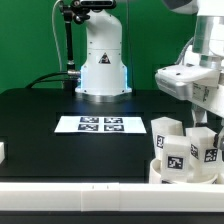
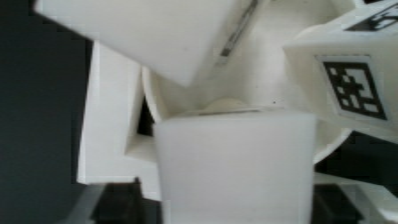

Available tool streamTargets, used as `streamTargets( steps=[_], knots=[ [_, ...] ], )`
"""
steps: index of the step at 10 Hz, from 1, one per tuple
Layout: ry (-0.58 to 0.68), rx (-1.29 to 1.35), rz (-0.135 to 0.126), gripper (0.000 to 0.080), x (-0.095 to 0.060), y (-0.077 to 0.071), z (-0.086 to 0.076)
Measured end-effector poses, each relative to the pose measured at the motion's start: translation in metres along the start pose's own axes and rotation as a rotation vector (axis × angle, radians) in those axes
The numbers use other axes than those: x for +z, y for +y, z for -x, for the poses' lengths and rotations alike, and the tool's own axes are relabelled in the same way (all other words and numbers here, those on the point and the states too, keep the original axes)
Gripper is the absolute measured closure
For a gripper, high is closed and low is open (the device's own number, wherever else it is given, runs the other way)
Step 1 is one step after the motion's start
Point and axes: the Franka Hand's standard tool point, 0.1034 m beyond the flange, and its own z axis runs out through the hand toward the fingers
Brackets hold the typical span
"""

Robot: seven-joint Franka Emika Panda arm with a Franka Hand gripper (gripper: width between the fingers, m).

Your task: Assemble stool

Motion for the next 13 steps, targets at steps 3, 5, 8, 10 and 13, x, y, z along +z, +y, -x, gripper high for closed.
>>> streamTargets(
  steps=[3,5,8,10,13],
  knots=[
    [-0.001,0.028,-0.004,0.046,0.0,-0.0005,0.001],
    [0.0,0.043,-0.004,0.046,0.0,-0.0005,0.0012],
    [0.0,0.316,-0.006,0.046,0.0003,-0.001,0.0012],
    [0.001,0.631,-0.015,0.046,0.0006,-0.0024,-0.0008],
    [-0.009,1.017,-0.011,0.046,-0.001,-0.0035,-0.0055]
  ],
)
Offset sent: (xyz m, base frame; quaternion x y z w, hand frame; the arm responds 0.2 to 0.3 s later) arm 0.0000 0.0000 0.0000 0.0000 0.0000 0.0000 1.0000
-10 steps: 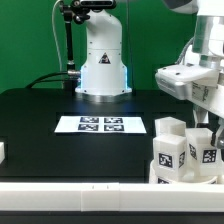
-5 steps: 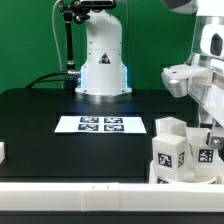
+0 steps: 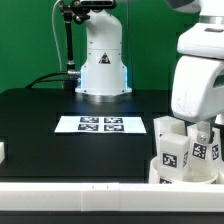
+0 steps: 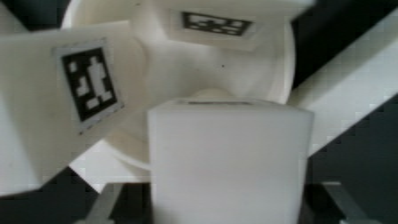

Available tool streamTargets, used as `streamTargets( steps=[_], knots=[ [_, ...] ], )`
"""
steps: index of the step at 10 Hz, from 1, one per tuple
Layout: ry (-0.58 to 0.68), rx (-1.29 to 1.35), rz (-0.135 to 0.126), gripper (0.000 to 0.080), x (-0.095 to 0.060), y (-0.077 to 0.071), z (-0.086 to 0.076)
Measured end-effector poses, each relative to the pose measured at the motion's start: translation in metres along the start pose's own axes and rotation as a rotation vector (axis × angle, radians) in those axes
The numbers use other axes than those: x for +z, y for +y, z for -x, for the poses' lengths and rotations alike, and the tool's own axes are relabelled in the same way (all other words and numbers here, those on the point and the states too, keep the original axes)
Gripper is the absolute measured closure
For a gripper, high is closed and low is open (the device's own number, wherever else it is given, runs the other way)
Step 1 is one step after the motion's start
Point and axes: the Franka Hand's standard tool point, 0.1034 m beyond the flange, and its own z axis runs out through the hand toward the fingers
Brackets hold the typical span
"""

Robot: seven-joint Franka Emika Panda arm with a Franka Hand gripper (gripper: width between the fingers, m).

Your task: Assemble stool

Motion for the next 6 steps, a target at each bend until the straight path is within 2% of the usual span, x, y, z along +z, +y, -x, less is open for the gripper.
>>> streamTargets(
  steps=[6],
  knots=[
    [0.001,0.359,-0.005,0.046,0.0003,0.001,0.0007]
  ],
)
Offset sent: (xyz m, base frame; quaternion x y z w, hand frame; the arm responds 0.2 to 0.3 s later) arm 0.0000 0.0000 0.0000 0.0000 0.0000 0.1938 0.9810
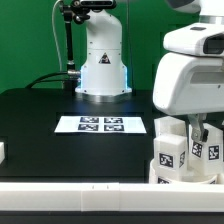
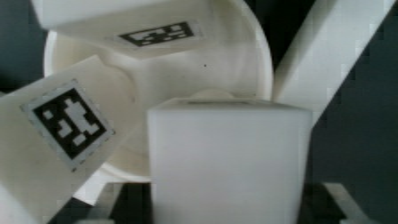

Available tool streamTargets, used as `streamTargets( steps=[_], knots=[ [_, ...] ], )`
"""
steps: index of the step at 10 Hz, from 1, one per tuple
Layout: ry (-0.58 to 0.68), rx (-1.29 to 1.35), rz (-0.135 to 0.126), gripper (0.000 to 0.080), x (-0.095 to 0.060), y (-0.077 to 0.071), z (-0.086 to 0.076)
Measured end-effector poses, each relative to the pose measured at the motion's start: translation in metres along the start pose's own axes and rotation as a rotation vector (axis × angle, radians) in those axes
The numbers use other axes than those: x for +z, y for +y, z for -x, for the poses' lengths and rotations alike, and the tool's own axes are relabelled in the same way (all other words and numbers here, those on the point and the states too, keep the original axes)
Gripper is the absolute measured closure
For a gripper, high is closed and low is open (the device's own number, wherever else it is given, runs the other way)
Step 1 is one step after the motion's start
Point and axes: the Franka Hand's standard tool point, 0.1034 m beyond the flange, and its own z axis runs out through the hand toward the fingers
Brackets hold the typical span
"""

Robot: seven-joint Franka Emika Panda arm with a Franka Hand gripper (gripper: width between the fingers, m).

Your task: Assemble stool

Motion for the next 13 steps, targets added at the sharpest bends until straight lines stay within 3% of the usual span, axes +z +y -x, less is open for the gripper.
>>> streamTargets(
  steps=[1,2,6,13],
  knots=[
    [0.0,0.086,-0.005,0.046,0.0001,0.0004,0.0001],
    [0.004,0.182,-0.026,0.046,0.0001,0.0027,0.0003],
    [-0.025,0.749,-0.143,0.046,0.0028,0.0055,0.0043],
    [-0.064,1.185,-0.154,0.046,0.0026,0.0027,0.0037]
  ],
)
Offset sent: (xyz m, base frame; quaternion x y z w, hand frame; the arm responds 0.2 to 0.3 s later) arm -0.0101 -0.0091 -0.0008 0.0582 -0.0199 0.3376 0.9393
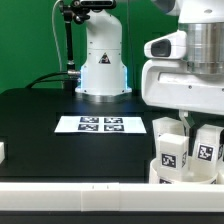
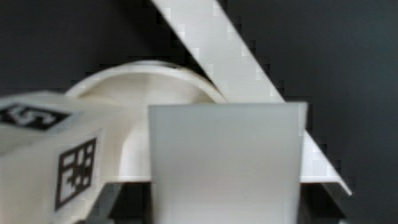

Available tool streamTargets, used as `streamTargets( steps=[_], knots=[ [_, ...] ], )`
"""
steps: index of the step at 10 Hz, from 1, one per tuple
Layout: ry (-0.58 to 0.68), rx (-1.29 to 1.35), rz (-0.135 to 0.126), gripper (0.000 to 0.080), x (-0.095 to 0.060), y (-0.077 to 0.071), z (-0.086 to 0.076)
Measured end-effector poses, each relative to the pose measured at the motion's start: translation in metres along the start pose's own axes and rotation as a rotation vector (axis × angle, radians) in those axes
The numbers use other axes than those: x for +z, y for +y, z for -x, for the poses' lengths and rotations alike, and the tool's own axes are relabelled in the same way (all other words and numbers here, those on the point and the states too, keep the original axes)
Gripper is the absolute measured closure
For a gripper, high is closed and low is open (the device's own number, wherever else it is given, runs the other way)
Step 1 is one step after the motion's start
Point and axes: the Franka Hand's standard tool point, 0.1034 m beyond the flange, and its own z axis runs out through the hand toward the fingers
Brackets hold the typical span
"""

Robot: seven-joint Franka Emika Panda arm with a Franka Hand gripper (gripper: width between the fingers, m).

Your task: Assemble stool

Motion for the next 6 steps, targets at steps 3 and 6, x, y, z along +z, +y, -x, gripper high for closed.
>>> streamTargets(
  steps=[3,6],
  knots=[
    [-0.025,0.302,-0.035,0.046,-0.0009,0.0001,-0.0024],
    [-0.059,0.626,-0.1,0.046,0.0006,-0.0006,-0.0026]
  ],
)
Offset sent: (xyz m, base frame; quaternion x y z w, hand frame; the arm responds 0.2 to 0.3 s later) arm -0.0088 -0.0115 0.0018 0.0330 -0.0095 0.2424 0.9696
